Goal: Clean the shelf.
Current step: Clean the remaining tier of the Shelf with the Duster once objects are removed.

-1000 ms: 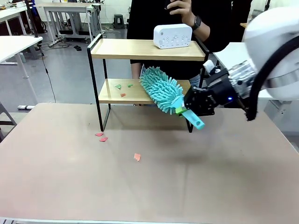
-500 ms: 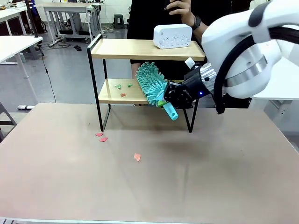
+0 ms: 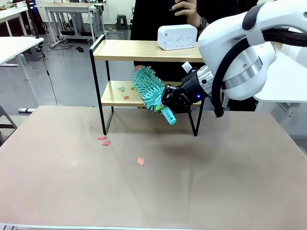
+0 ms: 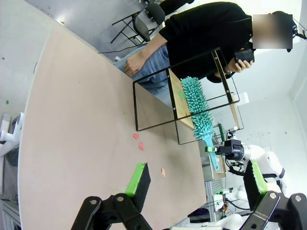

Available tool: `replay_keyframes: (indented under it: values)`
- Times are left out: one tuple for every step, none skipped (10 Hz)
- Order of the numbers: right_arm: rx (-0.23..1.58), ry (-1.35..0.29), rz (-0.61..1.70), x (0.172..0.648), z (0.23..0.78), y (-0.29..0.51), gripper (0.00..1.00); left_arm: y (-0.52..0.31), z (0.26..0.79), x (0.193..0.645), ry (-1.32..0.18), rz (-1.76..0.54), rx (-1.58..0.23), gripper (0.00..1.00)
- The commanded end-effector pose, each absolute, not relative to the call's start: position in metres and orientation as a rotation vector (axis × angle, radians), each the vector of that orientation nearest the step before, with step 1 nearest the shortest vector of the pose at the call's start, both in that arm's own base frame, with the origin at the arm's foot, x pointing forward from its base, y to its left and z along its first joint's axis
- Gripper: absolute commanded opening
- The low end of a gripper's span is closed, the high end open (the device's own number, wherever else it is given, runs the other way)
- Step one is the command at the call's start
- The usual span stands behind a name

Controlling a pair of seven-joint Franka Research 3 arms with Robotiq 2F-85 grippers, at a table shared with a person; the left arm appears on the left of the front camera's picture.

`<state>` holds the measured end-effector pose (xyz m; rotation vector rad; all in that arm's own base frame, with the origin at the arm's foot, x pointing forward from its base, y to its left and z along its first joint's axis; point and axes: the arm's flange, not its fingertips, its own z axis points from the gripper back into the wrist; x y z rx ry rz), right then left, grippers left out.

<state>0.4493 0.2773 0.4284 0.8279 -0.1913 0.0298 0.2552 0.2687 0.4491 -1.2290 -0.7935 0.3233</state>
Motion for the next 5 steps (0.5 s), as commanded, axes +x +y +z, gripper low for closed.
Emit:
replay_keyframes:
  values:
    - [0.827, -0.111, 0.08, 0.454, 0.432, 0.286, 0.12, 0.267, 0.45, 0.253, -0.788, 0.311, -1.229, 1.0]
    - [0.829, -0.079, 0.117, 0.452, 0.432, 0.286, 0.12, 0.267, 0.45, 0.253, -0.788, 0.311, -1.229, 1.0]
    - [0.816, -0.046, 0.152, 0.451, 0.433, 0.282, 0.12, 0.267, 0.45, 0.253, -0.788, 0.311, -1.229, 1.0]
    - [0.81, -0.002, 0.213, 0.449, 0.435, 0.278, 0.12, 0.267, 0.45, 0.253, -0.788, 0.311, -1.229, 1.0]
    - [0.792, 0.058, 0.282, 0.445, 0.435, 0.276, 0.12, 0.267, 0.45, 0.253, -0.788, 0.311, -1.229, 1.0]
